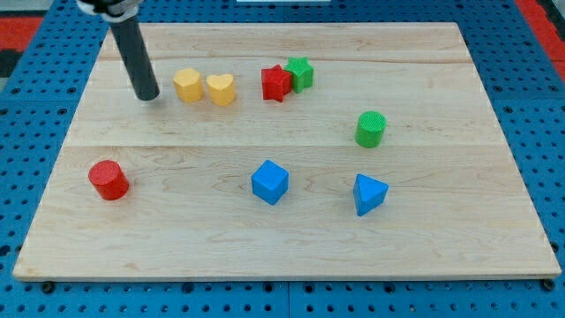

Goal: Slide yellow hexagon closer to yellow heart

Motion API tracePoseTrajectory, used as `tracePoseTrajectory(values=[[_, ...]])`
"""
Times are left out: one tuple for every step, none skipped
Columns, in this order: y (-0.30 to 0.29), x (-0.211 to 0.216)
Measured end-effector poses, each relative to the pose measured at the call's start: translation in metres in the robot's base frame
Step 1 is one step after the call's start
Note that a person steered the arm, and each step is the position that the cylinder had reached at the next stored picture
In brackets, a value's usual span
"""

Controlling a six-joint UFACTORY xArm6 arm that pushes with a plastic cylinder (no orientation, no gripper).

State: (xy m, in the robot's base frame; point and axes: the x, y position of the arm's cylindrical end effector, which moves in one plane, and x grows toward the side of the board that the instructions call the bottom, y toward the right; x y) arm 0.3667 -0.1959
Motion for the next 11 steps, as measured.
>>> tracePoseTrajectory(values=[[0.002, 0.016], [0.017, 0.011], [0.021, 0.002], [0.021, -0.006], [0.021, -0.014], [0.021, -0.021], [0.024, -0.024], [0.04, -0.03], [0.052, -0.035], [0.046, -0.031], [0.029, 0.002]])
